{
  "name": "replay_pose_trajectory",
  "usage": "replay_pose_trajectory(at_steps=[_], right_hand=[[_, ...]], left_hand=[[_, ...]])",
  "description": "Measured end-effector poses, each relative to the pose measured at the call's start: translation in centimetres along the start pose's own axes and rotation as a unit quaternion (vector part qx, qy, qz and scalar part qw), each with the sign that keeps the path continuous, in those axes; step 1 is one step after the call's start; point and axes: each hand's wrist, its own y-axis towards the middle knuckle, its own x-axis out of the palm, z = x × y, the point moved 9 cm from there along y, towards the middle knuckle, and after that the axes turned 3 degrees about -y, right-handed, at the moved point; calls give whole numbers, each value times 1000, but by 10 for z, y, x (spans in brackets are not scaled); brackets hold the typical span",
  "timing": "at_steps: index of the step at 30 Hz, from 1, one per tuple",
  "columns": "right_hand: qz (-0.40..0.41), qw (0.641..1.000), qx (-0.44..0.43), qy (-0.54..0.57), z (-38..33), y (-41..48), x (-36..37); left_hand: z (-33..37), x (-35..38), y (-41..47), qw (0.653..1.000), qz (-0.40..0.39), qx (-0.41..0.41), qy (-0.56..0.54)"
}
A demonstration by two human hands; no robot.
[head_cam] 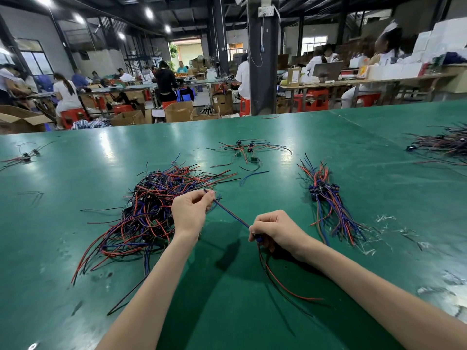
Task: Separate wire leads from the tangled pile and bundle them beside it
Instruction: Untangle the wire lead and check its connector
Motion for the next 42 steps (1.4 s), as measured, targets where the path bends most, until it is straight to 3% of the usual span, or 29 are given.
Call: replay_pose_trajectory(at_steps=[4, 14, 20, 30, 35, 39, 42], right_hand=[[-8, 1000, -6, -10, -1, 0, 1], [-42, 999, -5, -33, 0, 1, 5], [-59, 997, -3, -43, 1, 0, 5], [50, 994, -5, 95, 2, 3, -20], [116, 985, -3, 130, 0, 0, -39], [158, 977, -1, 145, -2, -1, -50], [163, 973, -1, 164, -3, 1, -53]], left_hand=[[5, 1, -2, 1000, 4, 15, 15], [-16, 13, -12, 966, -2, -161, -202], [-7, 11, -12, 980, -1, -121, -159], [-17, 17, -17, 966, -7, -166, -197], [-17, 41, -34, 980, -91, -147, -101], [-13, 80, -65, 968, -220, -114, -32], [-11, 96, -81, 950, -278, -132, -45]])
